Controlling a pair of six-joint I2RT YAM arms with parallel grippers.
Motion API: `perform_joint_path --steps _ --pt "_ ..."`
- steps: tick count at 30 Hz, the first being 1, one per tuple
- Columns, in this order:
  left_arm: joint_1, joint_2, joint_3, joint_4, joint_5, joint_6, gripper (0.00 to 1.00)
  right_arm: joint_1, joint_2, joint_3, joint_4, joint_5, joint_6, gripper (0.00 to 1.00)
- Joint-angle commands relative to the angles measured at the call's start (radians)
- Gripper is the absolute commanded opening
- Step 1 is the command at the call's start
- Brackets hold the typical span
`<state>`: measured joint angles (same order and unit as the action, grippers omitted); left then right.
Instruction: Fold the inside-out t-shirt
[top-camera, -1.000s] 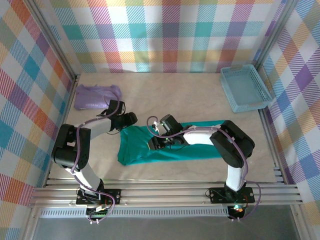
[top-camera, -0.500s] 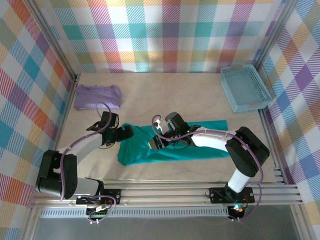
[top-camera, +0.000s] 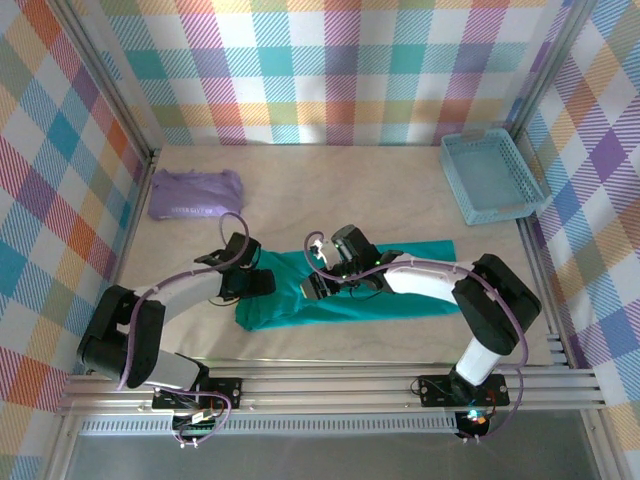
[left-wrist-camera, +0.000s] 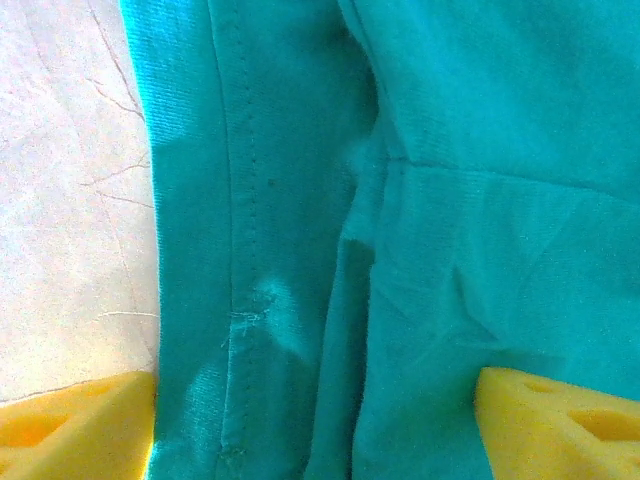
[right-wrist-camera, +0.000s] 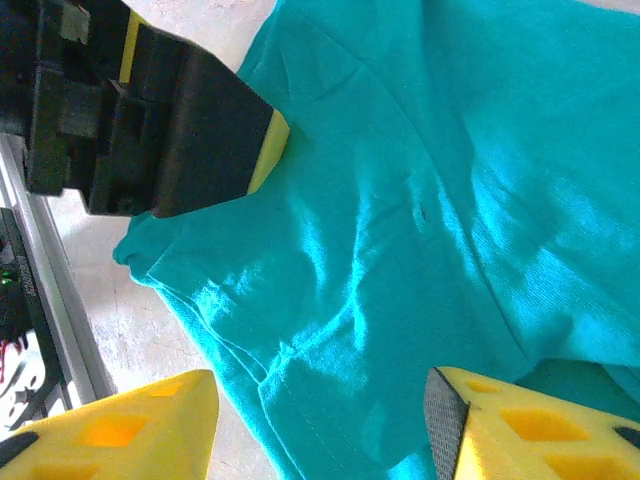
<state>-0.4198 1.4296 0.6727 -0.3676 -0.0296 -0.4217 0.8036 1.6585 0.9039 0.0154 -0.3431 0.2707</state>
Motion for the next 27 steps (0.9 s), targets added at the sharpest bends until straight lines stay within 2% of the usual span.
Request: perform_joint_path --steps 1,6,10,14,16,18,19,23,27 --pt "-0.091 0.085 0.001 0.177 0.206 -0.021 0.72 -0.013 -0.040 -0.015 -0.022 0.027 -0.025 0.57" --pt "-0.112 0.117 0.013 0.243 0.220 -0.033 0.51 -0.026 -0.058 -0.032 -0.028 0.039 -0.025 0.57" --pt "-0.119 0.128 0.017 0.274 0.249 -0.031 0.42 -0.031 -0.050 -0.040 -0.028 0.050 -0.020 0.57" --pt "-0.119 0.141 0.009 0.297 0.265 -0.032 0.27 -0.035 -0.032 -0.040 -0.026 0.055 -0.015 0.57" --pt "-0.119 0.135 -0.002 0.314 0.266 -0.032 0.18 -0.038 -0.024 -0.038 -0.029 0.059 -0.014 0.57" --pt "-0.119 0.120 -0.003 0.306 0.245 -0.023 0.03 -0.041 -0.019 -0.034 -0.038 0.060 -0.014 0.57" --pt "-0.116 0.112 -0.002 0.296 0.228 -0.014 0.00 -0.044 -0.019 -0.032 -0.042 0.062 -0.014 0.57" --pt "-0.088 0.023 -0.018 0.256 0.143 -0.002 0.00 -0.058 -0.044 -0.033 -0.069 0.080 -0.023 0.57" --pt "-0.044 -0.089 0.016 0.128 0.043 0.002 0.00 -0.096 -0.107 -0.045 -0.092 0.096 -0.033 0.58"
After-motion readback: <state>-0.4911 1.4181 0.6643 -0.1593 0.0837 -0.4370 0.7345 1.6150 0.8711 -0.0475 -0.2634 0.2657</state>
